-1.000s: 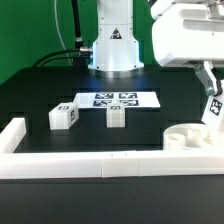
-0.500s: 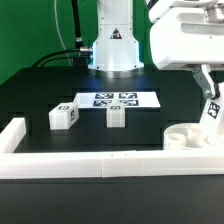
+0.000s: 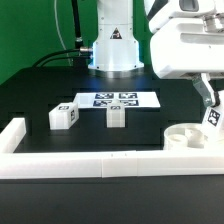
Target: Assemble stool
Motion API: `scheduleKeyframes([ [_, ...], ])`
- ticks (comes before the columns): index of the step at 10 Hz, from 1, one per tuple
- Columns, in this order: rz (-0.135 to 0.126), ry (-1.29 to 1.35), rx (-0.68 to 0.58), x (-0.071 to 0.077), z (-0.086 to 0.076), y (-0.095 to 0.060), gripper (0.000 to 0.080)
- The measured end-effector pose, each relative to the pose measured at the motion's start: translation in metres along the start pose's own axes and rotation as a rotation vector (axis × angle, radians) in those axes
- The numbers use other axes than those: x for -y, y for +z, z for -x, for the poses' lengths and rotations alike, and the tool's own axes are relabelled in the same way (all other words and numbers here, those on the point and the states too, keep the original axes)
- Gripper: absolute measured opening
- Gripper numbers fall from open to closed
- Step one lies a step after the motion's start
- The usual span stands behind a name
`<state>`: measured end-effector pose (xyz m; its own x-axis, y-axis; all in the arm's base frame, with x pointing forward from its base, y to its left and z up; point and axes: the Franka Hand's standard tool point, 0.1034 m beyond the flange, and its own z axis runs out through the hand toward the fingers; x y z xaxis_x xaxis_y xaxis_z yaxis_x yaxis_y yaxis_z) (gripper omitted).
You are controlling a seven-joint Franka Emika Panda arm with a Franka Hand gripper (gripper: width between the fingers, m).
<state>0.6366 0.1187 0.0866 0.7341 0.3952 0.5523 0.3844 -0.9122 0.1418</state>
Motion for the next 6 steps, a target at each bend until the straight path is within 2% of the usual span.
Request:
scheduleKeyframes([
  [2,0.010,0.008,-0.032,0.0002,0.0016,-0.0012,0.0325],
  [5,0.009,0.009,-0.027,0.0001,0.0021,-0.0007,0.0325],
  [6,0.009,0.008,-0.027,0.0001,0.0022,-0.0007,0.0485],
])
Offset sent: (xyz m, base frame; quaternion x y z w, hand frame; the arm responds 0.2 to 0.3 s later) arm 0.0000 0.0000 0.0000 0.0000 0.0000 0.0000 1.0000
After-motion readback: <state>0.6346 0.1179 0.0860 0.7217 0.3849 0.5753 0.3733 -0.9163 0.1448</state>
